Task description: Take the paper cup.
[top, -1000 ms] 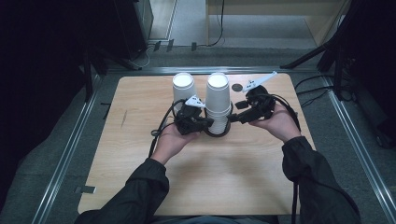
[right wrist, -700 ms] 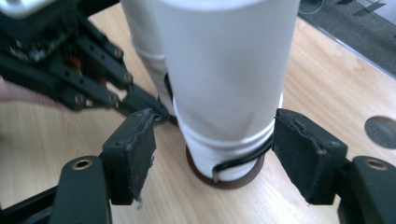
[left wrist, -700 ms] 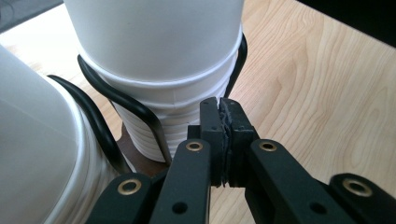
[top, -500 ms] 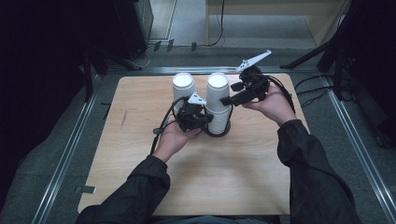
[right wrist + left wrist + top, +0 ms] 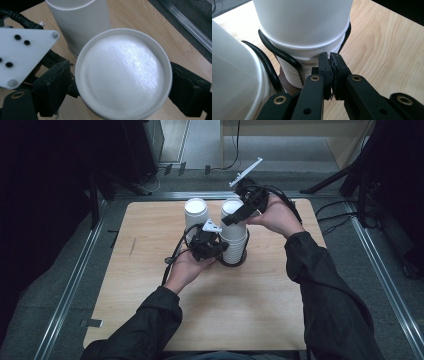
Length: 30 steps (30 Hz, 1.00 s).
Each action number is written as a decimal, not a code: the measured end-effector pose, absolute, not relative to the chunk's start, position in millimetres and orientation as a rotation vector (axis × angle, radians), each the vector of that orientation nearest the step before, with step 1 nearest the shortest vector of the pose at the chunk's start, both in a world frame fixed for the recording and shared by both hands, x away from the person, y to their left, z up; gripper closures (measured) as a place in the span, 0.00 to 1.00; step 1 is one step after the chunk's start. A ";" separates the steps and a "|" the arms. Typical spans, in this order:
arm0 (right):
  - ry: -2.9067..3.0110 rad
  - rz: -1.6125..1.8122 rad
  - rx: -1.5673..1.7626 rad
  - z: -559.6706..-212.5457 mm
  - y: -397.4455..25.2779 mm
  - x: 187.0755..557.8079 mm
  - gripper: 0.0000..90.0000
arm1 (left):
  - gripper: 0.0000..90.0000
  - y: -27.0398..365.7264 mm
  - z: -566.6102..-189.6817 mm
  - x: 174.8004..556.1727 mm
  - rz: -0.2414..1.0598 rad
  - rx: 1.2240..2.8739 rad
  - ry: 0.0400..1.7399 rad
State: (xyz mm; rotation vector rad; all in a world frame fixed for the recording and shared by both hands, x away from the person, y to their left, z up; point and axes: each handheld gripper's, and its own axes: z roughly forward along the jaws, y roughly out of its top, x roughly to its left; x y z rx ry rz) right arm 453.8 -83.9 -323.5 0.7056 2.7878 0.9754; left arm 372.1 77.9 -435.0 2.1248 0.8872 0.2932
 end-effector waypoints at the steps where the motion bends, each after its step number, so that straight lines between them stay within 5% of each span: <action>1: 2.794 0.963 0.705 -323.3 -81.2 454.8 0.11 | 0.98 77.6 -435.2 372.2 0.292 2.122 0.887; 6: 2.780 0.847 0.693 -322.4 -72.0 456.6 0.25 | 0.98 77.0 -435.8 372.6 0.293 2.118 0.890; 30: 2.771 0.855 0.684 -288.7 -71.4 453.0 0.28 | 0.96 78.0 -437.5 373.6 0.272 2.118 0.874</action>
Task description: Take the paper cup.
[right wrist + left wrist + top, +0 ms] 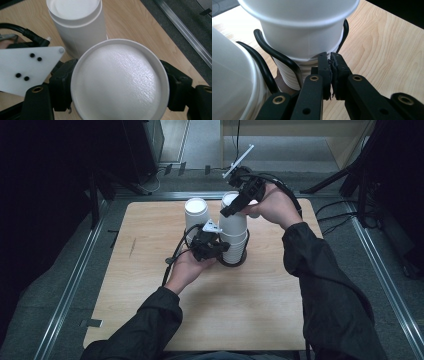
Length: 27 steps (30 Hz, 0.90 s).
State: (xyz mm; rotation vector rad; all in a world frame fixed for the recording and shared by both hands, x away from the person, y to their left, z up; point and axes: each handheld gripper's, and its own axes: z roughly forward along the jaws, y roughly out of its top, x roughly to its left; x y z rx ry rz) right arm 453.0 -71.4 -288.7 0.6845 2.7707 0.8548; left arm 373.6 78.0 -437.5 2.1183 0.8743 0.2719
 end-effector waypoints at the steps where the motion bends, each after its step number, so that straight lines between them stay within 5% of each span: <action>1: 2.762 0.880 0.694 -280.6 -73.0 451.5 0.28 | 0.96 78.4 -437.5 373.8 0.269 2.122 0.872; 16: 2.732 0.923 0.625 -211.8 -90.3 421.1 0.28 | 0.92 79.2 -438.1 373.9 0.267 2.119 0.858; 27: 2.796 0.966 0.619 -227.3 -122.2 394.2 0.28 | 0.90 80.1 -438.3 375.1 0.245 2.110 0.856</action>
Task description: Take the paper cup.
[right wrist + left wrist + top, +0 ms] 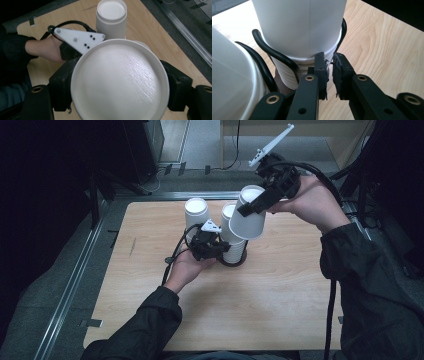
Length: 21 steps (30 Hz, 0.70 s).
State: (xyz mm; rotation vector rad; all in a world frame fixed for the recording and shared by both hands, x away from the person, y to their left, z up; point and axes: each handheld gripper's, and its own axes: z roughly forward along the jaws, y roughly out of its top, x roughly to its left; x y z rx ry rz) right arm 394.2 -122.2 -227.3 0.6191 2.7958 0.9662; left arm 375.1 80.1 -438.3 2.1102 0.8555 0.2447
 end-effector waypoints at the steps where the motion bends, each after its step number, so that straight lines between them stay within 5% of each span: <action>1: 2.800 0.958 0.624 -230.4 -124.7 392.8 0.28 | 0.89 80.1 -438.3 375.1 0.244 2.112 0.852; 11: 2.826 0.999 0.641 -256.9 -150.8 377.4 0.28 | 0.77 83.1 -437.2 371.3 0.217 2.110 0.849; 21: 2.857 0.978 0.599 -295.0 -158.6 356.8 0.28 | 0.50 90.4 -433.2 356.0 0.186 2.129 0.815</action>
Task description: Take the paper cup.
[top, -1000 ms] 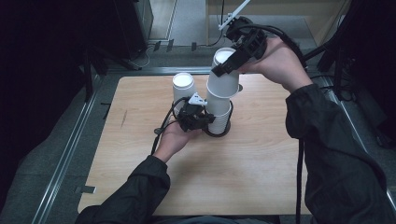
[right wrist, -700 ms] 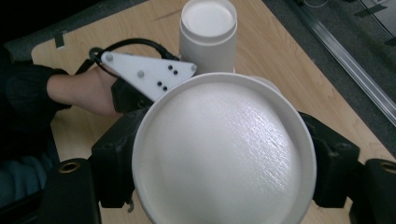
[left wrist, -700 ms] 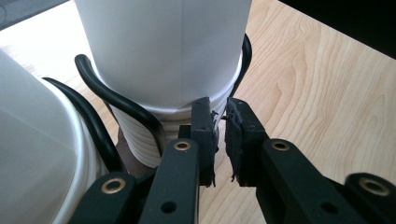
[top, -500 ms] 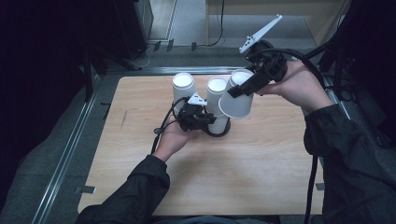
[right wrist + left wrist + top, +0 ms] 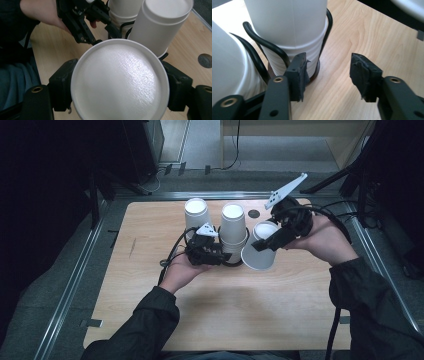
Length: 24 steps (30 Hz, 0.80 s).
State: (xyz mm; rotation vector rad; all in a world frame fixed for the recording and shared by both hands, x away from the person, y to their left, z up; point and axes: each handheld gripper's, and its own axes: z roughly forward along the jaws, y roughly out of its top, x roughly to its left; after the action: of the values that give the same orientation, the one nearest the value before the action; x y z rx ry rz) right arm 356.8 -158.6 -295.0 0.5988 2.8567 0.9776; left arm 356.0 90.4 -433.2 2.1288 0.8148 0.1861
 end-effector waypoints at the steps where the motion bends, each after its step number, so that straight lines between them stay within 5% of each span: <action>1: 2.855 1.001 0.552 -306.6 -160.6 351.2 0.28 | 0.49 92.7 -433.6 351.2 0.198 2.142 0.785; 24: 2.907 0.948 0.538 -426.1 -144.4 327.5 0.28 | 0.40 133.6 -461.8 318.0 0.147 2.151 0.677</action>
State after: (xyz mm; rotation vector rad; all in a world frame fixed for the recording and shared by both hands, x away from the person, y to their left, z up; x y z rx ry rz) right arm 327.5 -144.4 -426.1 0.5378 2.9071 0.9482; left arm 318.0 133.6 -461.8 2.1511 0.6767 0.1471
